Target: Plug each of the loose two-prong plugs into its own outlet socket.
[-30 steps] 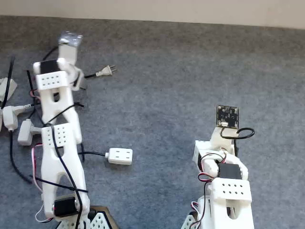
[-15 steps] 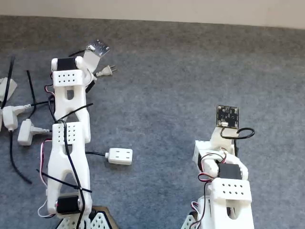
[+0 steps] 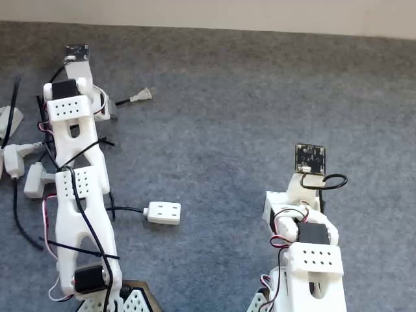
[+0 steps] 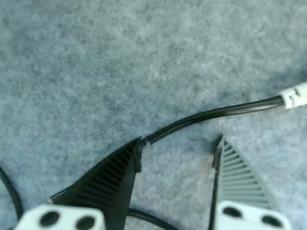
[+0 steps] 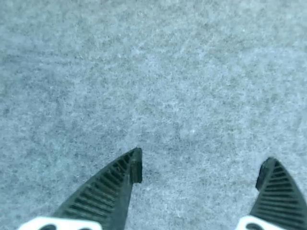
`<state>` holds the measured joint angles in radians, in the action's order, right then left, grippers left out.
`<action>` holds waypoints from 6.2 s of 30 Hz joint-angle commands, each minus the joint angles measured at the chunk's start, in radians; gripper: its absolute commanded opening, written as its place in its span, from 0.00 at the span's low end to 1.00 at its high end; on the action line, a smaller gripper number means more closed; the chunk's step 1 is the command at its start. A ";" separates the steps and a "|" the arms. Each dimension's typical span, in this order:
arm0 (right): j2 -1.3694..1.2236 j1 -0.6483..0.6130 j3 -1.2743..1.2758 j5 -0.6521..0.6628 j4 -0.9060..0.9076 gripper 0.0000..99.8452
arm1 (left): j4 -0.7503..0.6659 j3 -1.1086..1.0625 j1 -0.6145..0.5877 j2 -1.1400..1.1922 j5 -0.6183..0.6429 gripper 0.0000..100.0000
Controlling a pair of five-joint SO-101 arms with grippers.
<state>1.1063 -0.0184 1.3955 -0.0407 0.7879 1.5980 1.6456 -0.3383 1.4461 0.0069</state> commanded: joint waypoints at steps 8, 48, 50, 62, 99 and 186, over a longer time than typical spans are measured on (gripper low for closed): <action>0.016 -0.039 -0.004 0.000 -0.016 0.37 | -0.017 -0.001 0.012 0.053 0.025 0.26; 0.016 -0.041 -0.004 0.000 -0.016 0.37 | -0.256 0.016 -0.318 -0.045 -0.394 0.23; 0.016 -0.041 -0.004 0.000 -0.016 0.37 | -0.324 0.012 -0.300 -0.044 -0.396 0.23; 0.016 -0.041 -0.004 0.040 -0.016 0.37 | -0.526 -0.117 -0.153 -0.042 -0.397 0.23; 0.016 -0.044 -0.002 0.041 -0.015 0.37 | -0.740 -0.426 0.119 -0.208 -1.045 0.22; 0.748 0.124 0.048 0.216 0.289 0.01 | -1.023 -3.246 0.019 -2.987 -0.361 0.00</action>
<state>1.6402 0.1120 1.1623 0.1557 1.2359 0.6851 -1.5014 -0.3107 -1.4569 -0.3567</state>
